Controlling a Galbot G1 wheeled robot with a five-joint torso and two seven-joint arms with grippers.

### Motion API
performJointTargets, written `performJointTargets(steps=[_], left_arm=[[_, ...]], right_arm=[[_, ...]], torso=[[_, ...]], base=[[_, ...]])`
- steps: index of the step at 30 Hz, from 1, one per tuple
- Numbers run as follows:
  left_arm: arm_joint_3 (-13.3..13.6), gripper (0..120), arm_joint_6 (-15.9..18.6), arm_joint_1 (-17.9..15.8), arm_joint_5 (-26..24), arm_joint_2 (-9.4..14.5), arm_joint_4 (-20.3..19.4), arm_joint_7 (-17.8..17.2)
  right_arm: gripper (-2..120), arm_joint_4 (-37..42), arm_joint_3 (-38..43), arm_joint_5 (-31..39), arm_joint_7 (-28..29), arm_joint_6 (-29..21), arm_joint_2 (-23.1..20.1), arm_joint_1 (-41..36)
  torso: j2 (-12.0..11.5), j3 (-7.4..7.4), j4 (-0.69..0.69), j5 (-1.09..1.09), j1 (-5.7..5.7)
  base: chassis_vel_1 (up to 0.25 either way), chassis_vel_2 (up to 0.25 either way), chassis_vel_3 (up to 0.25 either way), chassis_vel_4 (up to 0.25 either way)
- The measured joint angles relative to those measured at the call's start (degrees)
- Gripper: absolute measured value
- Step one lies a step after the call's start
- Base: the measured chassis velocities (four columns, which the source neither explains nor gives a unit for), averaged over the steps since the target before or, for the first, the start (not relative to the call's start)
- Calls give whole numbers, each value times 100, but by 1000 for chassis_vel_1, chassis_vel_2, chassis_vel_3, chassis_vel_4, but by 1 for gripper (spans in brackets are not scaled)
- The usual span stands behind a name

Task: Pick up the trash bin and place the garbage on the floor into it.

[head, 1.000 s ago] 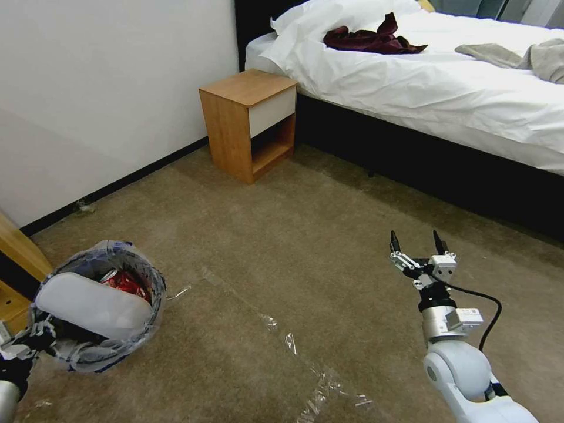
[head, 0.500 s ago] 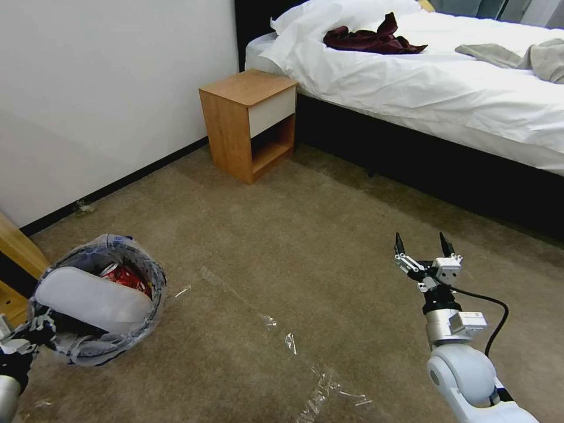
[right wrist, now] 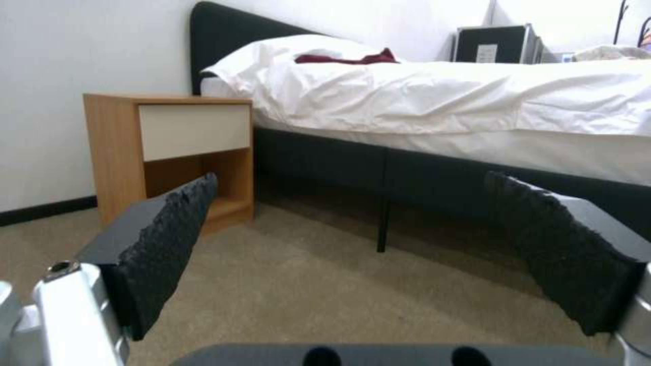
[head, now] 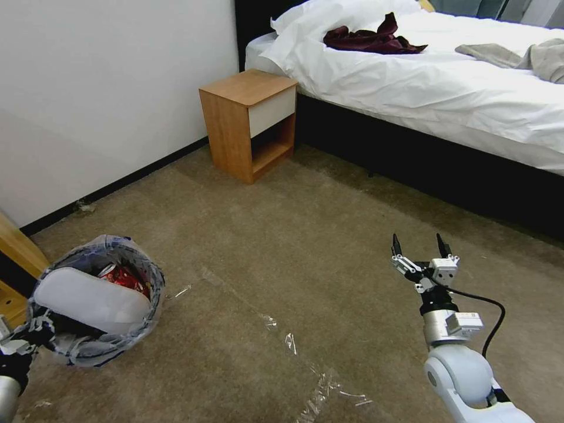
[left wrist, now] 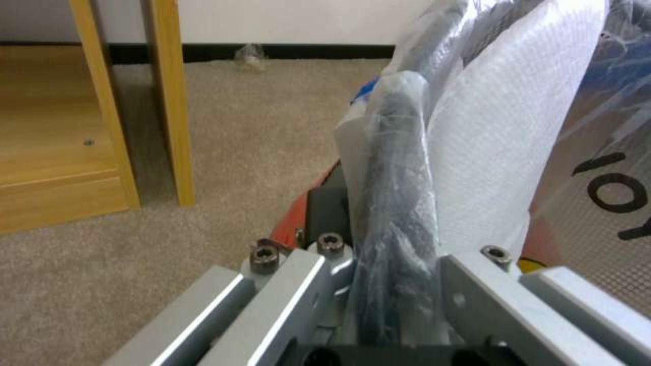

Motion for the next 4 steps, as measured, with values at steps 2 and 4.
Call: performJointTargets(steps=[2,4], left_arm=[[0,1,0,1,-1,0,-2,-1],[0,1,0,2,-1,0,-2,-2]], right_arm=[[100,1,-1,0,0,-1,0,1],[100,1,-2,0,0,-1,1,1]], torso=[[0,0,0,0,0],[0,0,0,0,0]], base=[[0,0,0,0],[0,0,0,0]])
